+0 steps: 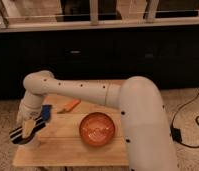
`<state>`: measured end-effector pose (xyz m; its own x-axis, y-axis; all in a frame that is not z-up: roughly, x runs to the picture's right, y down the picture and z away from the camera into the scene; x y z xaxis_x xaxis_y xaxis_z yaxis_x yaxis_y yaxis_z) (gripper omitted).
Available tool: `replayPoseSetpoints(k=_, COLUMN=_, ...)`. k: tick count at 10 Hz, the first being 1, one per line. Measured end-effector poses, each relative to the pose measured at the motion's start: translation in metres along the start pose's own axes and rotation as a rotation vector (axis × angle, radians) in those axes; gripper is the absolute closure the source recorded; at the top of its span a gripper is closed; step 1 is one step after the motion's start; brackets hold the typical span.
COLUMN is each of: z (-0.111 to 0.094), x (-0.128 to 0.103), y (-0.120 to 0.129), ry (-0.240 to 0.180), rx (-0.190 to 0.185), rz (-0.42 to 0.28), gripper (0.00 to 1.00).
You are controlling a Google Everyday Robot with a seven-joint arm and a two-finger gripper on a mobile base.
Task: Place the eraser in the ceramic cup
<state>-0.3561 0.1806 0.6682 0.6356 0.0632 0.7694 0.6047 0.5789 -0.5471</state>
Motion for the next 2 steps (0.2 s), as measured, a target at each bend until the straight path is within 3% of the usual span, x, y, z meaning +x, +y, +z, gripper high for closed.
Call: replayPoseSetpoints(k=2, z=0.0022, x=-0.0019, y=-0.0035, ry=-0.031, rx=-0.022, rz=-0.016, gripper=0.20)
